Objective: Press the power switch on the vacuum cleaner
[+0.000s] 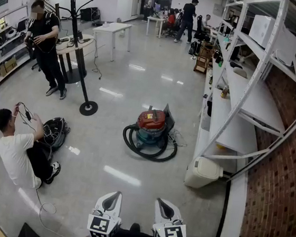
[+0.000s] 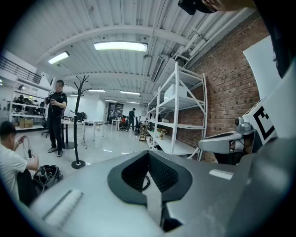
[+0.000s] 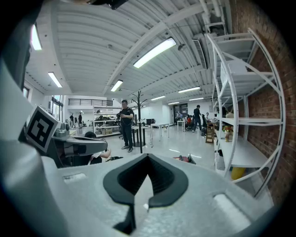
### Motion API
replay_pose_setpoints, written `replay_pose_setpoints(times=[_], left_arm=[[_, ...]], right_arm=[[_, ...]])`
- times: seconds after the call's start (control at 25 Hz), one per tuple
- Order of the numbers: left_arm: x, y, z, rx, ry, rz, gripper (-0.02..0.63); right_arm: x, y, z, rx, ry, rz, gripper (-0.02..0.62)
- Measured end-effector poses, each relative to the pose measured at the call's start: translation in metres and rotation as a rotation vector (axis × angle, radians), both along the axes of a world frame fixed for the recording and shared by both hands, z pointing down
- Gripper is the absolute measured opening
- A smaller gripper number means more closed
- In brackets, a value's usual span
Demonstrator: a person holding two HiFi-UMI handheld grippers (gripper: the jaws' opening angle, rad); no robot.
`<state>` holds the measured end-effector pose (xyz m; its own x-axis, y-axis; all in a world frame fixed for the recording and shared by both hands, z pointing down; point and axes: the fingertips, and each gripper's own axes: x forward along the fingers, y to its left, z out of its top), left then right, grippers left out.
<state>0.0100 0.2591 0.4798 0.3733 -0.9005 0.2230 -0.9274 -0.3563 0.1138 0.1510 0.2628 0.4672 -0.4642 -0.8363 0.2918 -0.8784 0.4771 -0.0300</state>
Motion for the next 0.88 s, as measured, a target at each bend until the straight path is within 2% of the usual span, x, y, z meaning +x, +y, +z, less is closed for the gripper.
replay_pose_setpoints(times=[0.88], left_arm=[[0.0056, 0.0057, -0.0088, 0.015, -0.012, 0.003, 0.015]], right_arm=[[0.0041, 0.0063, -0.0004, -0.001, -0.031, -0.021, -0.008]])
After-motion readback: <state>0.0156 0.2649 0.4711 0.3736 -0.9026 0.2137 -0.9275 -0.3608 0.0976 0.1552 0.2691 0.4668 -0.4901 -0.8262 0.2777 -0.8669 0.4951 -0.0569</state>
